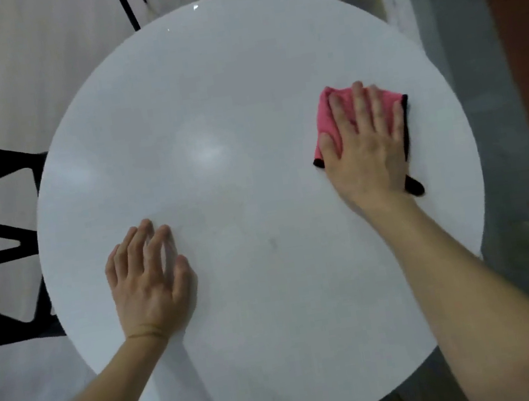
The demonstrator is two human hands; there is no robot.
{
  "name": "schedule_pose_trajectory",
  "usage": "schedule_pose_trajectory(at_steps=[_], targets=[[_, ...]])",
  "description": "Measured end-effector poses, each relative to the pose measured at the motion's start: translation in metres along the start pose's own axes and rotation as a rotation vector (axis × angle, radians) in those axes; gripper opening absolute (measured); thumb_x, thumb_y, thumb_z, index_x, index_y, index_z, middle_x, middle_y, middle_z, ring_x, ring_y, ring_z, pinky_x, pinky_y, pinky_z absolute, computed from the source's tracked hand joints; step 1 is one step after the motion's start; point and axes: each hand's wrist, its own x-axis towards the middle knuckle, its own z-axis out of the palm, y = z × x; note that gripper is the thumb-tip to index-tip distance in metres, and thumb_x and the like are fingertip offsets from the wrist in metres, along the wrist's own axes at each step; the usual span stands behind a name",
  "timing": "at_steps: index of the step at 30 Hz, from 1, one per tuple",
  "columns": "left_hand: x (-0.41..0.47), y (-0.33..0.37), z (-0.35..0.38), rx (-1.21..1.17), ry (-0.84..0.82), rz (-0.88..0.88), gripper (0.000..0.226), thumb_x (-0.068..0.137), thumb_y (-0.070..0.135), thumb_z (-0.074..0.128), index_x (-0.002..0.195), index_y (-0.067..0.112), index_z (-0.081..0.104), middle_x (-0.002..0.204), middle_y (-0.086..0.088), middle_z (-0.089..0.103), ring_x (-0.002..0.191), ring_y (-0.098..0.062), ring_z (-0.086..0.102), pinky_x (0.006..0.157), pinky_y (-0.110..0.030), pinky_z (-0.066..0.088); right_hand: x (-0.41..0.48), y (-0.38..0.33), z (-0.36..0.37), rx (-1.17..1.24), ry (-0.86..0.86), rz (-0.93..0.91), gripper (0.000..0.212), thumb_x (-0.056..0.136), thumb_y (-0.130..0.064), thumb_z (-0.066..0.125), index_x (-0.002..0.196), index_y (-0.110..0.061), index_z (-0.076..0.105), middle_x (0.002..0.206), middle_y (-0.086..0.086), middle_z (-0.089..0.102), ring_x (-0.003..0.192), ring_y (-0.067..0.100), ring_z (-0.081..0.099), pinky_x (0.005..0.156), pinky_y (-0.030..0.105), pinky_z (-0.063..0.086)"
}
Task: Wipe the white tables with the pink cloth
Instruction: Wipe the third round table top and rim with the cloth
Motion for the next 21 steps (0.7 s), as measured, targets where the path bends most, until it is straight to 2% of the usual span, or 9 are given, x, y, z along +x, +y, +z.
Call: schedule_pose_trajectory(at_steps=[2, 5, 7, 8, 10, 13, 16, 18, 21], targets=[[0.001, -0.004, 0.001, 0.008, 0.010, 0.009, 0.056, 0.100, 0.038, 0.050, 0.149, 0.011, 0.057, 0.162, -0.013, 0.049, 0.151, -0.039, 0.043, 0.123, -0.058, 0.031, -0.027, -0.056, 0.003, 0.035, -0.012, 0.005, 0.067, 0.111, -0.048, 0.026, 0.173, -0.025, 0.018, 0.179, 0.017, 0.014, 0.167, 0.037, 0.010, 0.131, 0.065, 0.006], [0.000, -0.006, 0.003, 0.004, 0.019, 0.023, 0.055, 0.100, 0.037, 0.052, 0.149, 0.012, 0.056, 0.161, -0.012, 0.049, 0.149, -0.040, 0.044, 0.123, -0.056, 0.031, -0.092, -0.130, 0.009, 0.096, -0.179, -0.443, 0.066, 0.112, -0.047, 0.028, 0.173, -0.025, 0.019, 0.181, 0.014, 0.009, 0.167, 0.035, 0.004, 0.131, 0.063, 0.000], [0.000, -0.007, 0.004, -0.008, 0.025, 0.027, 0.054, 0.101, 0.036, 0.052, 0.150, 0.013, 0.056, 0.162, -0.012, 0.049, 0.150, -0.039, 0.043, 0.124, -0.055, 0.029, -0.114, -0.122, 0.007, 0.088, -0.229, -0.646, 0.065, 0.112, -0.050, 0.028, 0.173, -0.028, 0.019, 0.181, 0.008, 0.010, 0.168, 0.031, 0.003, 0.132, 0.059, 0.000], [0.000, -0.007, 0.004, -0.010, 0.017, 0.028, 0.054, 0.102, 0.037, 0.051, 0.150, 0.014, 0.055, 0.162, -0.011, 0.048, 0.151, -0.038, 0.042, 0.124, -0.054, 0.029, -0.116, -0.102, 0.005, 0.116, -0.202, -0.670, 0.065, 0.112, -0.051, 0.031, 0.172, -0.029, 0.023, 0.181, 0.005, 0.014, 0.168, 0.028, 0.007, 0.133, 0.057, 0.002], [0.000, -0.007, 0.005, -0.003, -0.003, 0.023, 0.054, 0.103, 0.040, 0.048, 0.151, 0.016, 0.053, 0.163, -0.010, 0.046, 0.153, -0.037, 0.040, 0.126, -0.054, 0.027, -0.109, -0.049, 0.002, 0.142, -0.129, -0.550, 0.064, 0.110, -0.053, 0.039, 0.170, -0.030, 0.032, 0.178, 0.003, 0.024, 0.166, 0.026, 0.017, 0.134, 0.055, 0.008], [0.000, -0.005, 0.006, -0.017, -0.008, 0.016, 0.054, 0.105, 0.045, 0.044, 0.150, 0.017, 0.053, 0.163, -0.010, 0.046, 0.154, -0.035, 0.038, 0.127, -0.054, 0.025, -0.087, 0.032, -0.008, 0.009, -0.021, -0.144, 0.068, 0.110, -0.057, 0.037, 0.171, -0.029, 0.027, 0.179, 0.006, 0.023, 0.166, 0.027, 0.018, 0.134, 0.056, 0.010], [0.001, -0.006, 0.007, -0.046, 0.013, 0.005, 0.053, 0.106, 0.047, 0.041, 0.150, 0.019, 0.054, 0.162, -0.008, 0.047, 0.153, -0.033, 0.038, 0.127, -0.053, 0.024, -0.100, 0.000, -0.009, 0.002, 0.008, 0.221, 0.069, 0.110, -0.055, 0.027, 0.173, -0.027, 0.021, 0.180, 0.012, 0.016, 0.167, 0.032, 0.012, 0.133, 0.061, 0.006], [0.001, -0.009, 0.006, -0.060, 0.017, 0.016, 0.052, 0.107, 0.047, 0.041, 0.150, 0.020, 0.053, 0.163, -0.007, 0.046, 0.153, -0.032, 0.037, 0.127, -0.053, 0.023, -0.145, -0.074, -0.004, 0.050, 0.006, 0.157, 0.068, 0.109, -0.050, 0.029, 0.172, -0.025, 0.025, 0.179, 0.015, 0.017, 0.167, 0.035, 0.012, 0.132, 0.063, 0.006], [0.002, -0.011, 0.010, -0.078, 0.035, 0.042, 0.049, 0.107, 0.045, 0.045, 0.149, 0.021, 0.054, 0.162, -0.007, 0.048, 0.152, -0.033, 0.039, 0.126, -0.053, 0.024, -0.238, -0.144, -0.003, 0.113, -0.114, -0.210, 0.064, 0.111, -0.046, 0.035, 0.172, -0.027, 0.025, 0.180, 0.010, 0.014, 0.168, 0.031, 0.006, 0.133, 0.060, 0.005]])
